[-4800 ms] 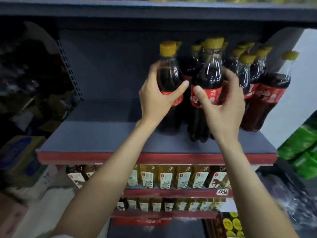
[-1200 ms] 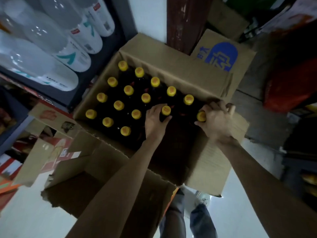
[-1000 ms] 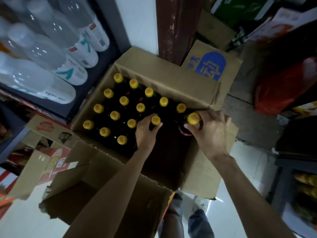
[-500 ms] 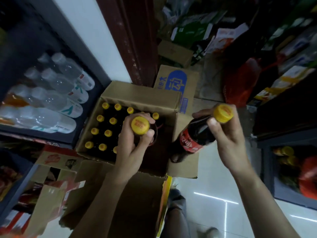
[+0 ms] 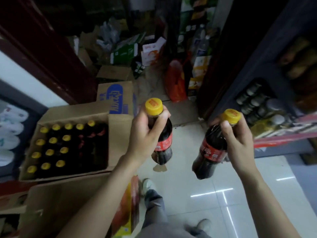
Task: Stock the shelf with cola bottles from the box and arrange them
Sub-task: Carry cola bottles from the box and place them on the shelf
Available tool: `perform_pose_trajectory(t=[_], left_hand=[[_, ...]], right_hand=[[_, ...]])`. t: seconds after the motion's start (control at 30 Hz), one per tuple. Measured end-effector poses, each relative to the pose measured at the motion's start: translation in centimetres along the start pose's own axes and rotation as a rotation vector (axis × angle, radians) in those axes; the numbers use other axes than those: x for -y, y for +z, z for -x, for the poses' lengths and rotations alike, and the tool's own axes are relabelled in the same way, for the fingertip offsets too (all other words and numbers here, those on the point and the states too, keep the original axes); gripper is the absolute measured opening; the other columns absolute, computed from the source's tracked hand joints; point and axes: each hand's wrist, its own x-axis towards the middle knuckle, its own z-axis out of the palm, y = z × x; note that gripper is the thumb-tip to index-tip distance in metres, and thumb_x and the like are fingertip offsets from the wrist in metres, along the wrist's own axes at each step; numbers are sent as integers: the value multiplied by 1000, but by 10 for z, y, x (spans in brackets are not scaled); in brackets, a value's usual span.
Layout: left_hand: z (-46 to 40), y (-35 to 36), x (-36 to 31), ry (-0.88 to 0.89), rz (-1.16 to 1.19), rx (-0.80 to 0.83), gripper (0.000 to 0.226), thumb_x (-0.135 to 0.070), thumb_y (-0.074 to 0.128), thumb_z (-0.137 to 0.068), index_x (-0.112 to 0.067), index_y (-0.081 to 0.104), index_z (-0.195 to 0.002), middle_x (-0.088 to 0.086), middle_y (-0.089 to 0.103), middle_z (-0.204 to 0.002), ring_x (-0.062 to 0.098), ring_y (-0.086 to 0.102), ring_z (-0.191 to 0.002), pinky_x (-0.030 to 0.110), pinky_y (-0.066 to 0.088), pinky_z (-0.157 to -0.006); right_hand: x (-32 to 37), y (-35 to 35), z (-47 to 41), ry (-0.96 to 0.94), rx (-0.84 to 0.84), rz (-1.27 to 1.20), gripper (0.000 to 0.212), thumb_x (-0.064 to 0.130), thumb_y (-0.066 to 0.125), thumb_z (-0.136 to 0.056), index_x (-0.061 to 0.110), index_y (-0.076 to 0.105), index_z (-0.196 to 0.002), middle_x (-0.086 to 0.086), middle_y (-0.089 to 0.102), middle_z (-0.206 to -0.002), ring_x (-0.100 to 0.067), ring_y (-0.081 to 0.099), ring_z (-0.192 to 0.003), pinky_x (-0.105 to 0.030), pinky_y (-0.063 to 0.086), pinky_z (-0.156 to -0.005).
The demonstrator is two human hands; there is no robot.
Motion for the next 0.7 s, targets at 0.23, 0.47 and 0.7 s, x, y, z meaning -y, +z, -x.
perform_pose_trajectory(t=[0.23,0.47,0.7], left_hand=[[40,171,-40,-16,-1,109,4,-39,53,-87,-40,57,-86,-9,66,-83,18,65,-88,41,50,-87],[55,315,-89,-20,2,285,14,-41,59,-83,-28,57,-86,-16,64,-80,8,64,-84,27,49,-82],[34,439,-114,40,33,404,35,-38,55,-86,-3,59,-91,5,66,-84,15,64,-85,32,51,-82]], right_hand=[[-23,-181,45,53,-149,99,36,55,47,-90,20,51,-95,14,61,-87,-9,57,-84,-24,45,-77],[-42,-314,56,93,-238,165,22,40,52,-93,18,57,-95,6,63,-87,-6,58,-81,-21,46,-74],[-61,-413,33,80,-284,144,11,31,56,-95,20,59,-96,15,65,-88,6,55,-80,-11,42,-73]])
